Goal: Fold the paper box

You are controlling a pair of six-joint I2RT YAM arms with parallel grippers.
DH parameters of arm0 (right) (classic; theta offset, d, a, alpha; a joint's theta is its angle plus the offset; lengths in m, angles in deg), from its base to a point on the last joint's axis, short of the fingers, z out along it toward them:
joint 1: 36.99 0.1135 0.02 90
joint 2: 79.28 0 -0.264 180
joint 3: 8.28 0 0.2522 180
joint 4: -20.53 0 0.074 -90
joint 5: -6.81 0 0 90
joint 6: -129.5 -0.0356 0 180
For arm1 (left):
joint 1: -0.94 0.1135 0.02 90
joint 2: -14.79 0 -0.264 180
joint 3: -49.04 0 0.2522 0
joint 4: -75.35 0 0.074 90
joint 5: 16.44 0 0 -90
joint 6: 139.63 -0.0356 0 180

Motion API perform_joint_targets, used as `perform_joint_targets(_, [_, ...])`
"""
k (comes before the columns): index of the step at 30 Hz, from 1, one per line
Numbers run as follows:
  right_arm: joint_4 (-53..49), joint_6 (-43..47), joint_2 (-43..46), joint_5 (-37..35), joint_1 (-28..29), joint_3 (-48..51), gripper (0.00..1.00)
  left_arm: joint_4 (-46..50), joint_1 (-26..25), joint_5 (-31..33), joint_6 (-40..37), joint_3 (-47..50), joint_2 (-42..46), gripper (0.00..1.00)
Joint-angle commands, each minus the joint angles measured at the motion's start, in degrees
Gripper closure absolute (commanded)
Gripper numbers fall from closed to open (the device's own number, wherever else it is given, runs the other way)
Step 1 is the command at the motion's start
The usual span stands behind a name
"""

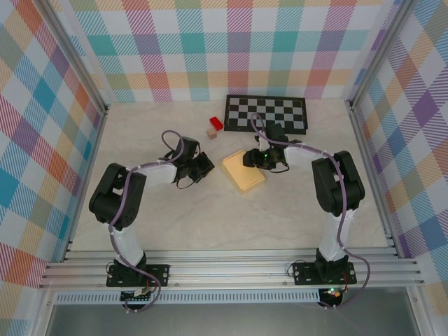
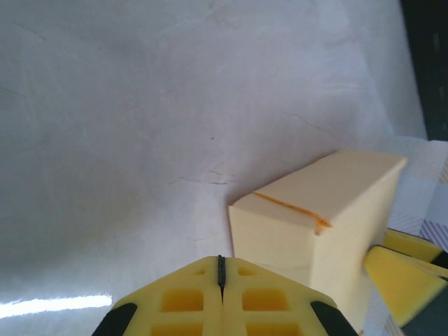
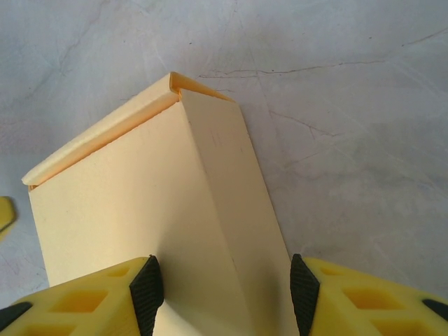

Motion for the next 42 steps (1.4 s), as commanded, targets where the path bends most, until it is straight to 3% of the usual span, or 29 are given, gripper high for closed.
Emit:
perform_joint_targets(1, [-10.59,3.25,-4.05,-0.05,0.43,1.24,0.46,-2.67,0.23,-3.56,0.54,-1.77,-2.44,0.95])
perform_joint_targets(10, [-10.82,9.09,-6.55,6.14,0.41,-0.77,0.47,-0.75,0.23,-2.63,-1.79,-6.73,-7.68,0.96])
perform_joint_targets(21, [-12.56,12.49,-11.57,13.60,0.43,-6.39,0.48,-12.51,-5.30,-7.16,1.42,-6.89,-10.80,0.99])
perform_joint_targets(29, [-17.94,21.47,-14.87,15.65,0.35,-11.70,0.48,-15.17,-6.84,-16.32,-13.08,-11.65,-12.44,1.00])
perform_joint_targets(33, [-18.82,21.79,-14.61,13.27,0.19,-12.84,0.48,-14.72,-6.84,-20.19,-14.87,-11.98,-13.28,1.00])
perform_joint_targets(42, [-19.80,18.75,-13.43,6.10,-1.56,-14.55,0.47,-3.88,-3.41,-14.83,-19.32,-9.42,-8.32,1.00])
